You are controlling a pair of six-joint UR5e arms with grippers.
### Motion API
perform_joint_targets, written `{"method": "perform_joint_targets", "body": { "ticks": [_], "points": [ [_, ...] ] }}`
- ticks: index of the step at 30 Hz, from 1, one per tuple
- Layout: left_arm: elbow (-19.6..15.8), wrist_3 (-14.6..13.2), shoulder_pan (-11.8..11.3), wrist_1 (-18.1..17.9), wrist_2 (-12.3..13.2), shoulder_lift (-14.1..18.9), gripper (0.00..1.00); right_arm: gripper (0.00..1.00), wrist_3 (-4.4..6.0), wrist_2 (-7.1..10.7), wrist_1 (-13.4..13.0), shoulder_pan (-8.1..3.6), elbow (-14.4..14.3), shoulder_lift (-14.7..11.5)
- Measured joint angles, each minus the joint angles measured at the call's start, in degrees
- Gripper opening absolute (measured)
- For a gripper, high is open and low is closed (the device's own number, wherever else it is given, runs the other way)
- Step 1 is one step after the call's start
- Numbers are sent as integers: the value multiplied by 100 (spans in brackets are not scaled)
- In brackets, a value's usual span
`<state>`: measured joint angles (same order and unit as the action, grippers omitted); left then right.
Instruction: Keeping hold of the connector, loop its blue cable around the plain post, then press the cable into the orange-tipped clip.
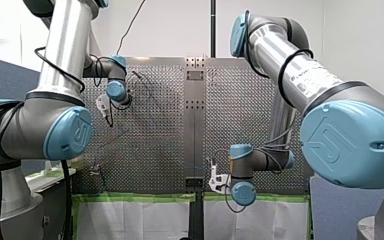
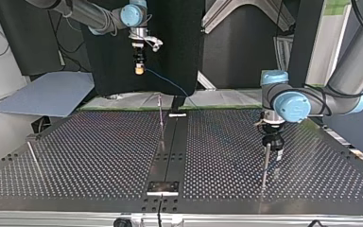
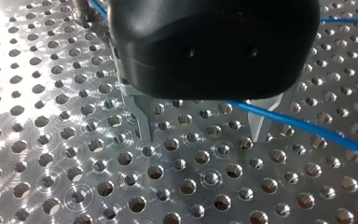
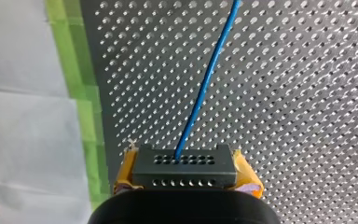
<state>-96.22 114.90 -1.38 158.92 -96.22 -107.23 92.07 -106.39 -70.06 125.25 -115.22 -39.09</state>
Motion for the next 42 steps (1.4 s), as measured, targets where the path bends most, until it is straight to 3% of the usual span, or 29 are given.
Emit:
{"method": "perform_joint_targets", "body": {
  "ticks": [10,14,20,27,33,42],
  "points": [
    [0,46,0,0,10,-1,99,0,-24,104,-326,-195,-231,285],
    [0,49,0,0,11,-1,99,0,-15,251,-526,-370,-233,313],
    [0,49,0,0,15,-1,99,0,-100,598,-757,-723,-210,319],
    [0,124,0,0,61,0,99,0,-224,965,-546,-1014,59,320],
    [0,176,0,3,66,0,99,0,-322,1320,-208,-989,216,324],
    [0,190,0,24,56,-1,99,0,-395,1814,22,-852,328,326]
  ]
}}
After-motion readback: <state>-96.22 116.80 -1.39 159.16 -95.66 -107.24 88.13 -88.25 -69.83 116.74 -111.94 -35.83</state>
